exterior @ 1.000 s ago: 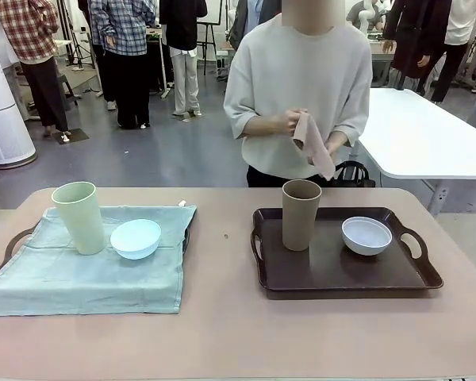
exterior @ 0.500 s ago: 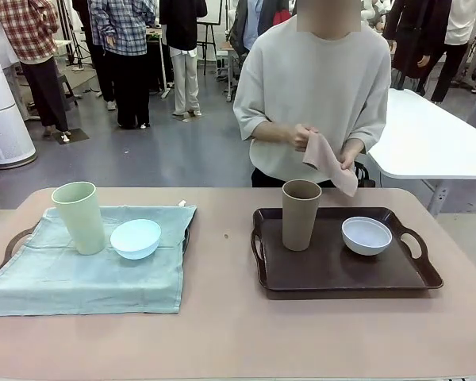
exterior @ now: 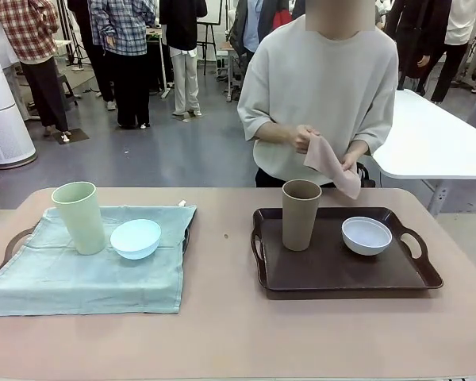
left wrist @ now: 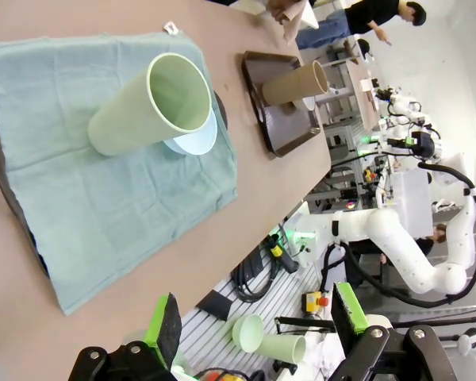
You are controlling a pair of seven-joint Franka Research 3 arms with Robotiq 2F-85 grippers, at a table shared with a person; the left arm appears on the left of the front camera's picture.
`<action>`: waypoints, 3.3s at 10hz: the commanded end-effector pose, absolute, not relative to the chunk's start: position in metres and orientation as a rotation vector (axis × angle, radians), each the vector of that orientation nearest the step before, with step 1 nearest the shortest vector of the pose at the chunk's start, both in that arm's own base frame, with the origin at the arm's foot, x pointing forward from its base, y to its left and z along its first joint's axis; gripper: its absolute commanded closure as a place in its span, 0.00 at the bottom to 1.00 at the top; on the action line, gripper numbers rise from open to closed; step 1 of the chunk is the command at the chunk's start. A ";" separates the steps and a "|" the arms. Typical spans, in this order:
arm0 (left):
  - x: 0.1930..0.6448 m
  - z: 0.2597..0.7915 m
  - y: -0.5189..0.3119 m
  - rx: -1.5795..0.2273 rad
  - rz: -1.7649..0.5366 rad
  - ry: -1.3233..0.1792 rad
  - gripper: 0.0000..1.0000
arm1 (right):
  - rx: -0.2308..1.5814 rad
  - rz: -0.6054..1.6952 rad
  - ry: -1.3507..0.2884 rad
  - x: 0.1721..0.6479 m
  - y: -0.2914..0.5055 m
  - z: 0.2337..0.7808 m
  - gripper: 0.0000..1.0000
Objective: Set up a tray with a mat and arrange the tableware.
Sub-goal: Pick up the Picnic Bowl and Reusable plastic cup from the Handle tray in front of the human's position and hold them in the air.
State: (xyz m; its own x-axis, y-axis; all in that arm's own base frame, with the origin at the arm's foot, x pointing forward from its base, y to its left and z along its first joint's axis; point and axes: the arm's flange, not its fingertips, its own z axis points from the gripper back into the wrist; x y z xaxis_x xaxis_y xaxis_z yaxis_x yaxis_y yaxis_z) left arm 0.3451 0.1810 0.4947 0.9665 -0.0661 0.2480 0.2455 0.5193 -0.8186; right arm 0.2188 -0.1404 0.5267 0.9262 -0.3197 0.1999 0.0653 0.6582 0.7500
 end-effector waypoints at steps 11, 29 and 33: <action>0.345 0.495 0.181 -1.012 -0.190 -0.197 0.00 | 0.826 -0.230 -0.329 0.221 -0.140 0.527 0.00; 0.377 0.547 -0.131 -0.524 -1.020 -0.503 0.00 | 0.153 -0.216 -0.249 0.340 0.030 0.500 0.00; 0.391 0.498 -0.203 -0.532 -1.142 -0.325 0.00 | 0.139 -0.181 -0.332 0.368 0.036 0.480 0.00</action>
State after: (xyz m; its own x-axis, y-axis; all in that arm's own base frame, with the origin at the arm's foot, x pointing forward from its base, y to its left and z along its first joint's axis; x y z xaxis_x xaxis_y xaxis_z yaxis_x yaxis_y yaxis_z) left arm 0.3802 -0.1971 0.5031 0.3569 -0.7433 0.5658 0.9314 0.3299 -0.1540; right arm 0.3635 0.0342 0.4906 0.9343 -0.1612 0.3181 0.1177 0.9814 0.1517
